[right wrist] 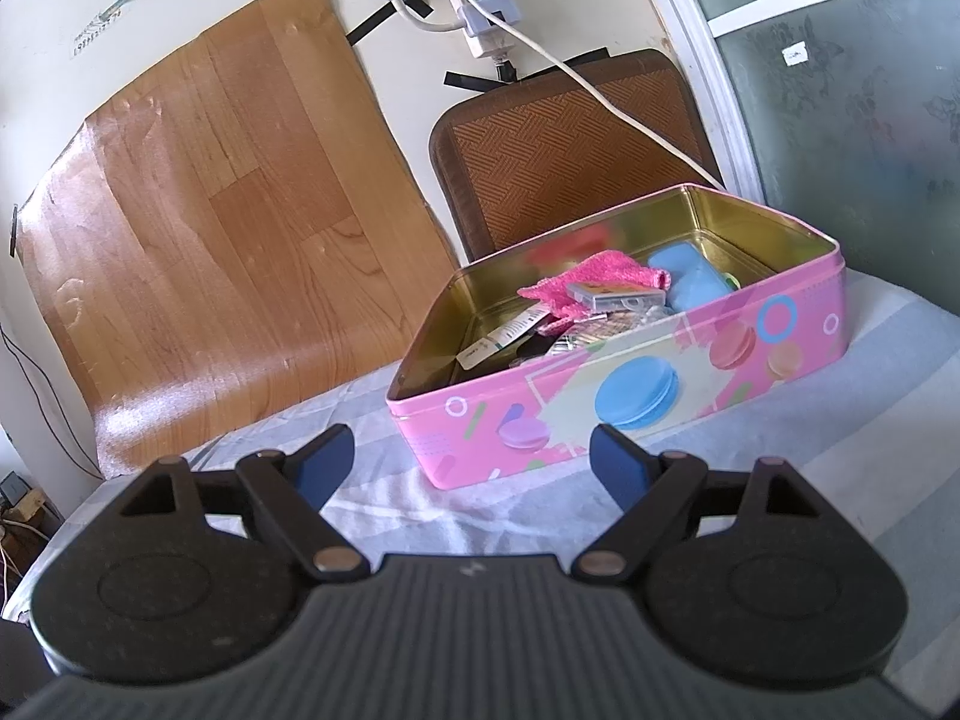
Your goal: Organize soft objects
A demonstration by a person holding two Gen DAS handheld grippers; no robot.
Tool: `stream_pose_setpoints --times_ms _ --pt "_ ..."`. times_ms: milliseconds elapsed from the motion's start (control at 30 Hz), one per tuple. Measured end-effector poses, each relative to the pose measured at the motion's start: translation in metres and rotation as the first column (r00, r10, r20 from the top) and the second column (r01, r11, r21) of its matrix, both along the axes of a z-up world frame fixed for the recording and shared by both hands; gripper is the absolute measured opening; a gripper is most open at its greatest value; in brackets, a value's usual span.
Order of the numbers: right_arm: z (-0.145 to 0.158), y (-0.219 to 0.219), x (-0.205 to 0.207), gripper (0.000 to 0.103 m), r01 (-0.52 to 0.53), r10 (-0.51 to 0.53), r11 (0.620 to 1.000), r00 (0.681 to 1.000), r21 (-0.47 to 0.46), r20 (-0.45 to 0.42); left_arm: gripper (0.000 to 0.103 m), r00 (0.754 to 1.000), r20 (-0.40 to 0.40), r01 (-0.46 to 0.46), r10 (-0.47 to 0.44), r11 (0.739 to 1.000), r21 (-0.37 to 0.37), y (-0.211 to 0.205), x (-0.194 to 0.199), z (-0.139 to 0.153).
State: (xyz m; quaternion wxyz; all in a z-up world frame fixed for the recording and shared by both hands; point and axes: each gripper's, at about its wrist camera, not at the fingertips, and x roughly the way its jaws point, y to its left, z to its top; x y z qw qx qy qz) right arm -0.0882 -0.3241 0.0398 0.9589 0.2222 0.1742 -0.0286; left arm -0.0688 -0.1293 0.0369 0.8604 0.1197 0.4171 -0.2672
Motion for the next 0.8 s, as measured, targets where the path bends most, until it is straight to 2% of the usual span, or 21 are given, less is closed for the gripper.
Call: stream_pose_setpoints --times_ms 800 --pt "0.0006 0.0025 -0.0006 0.088 0.008 -0.008 1.000 1.000 -0.002 -0.001 0.103 1.000 -0.012 0.021 -0.022 1.000 -0.013 -0.0036 -0.0014 0.0023"
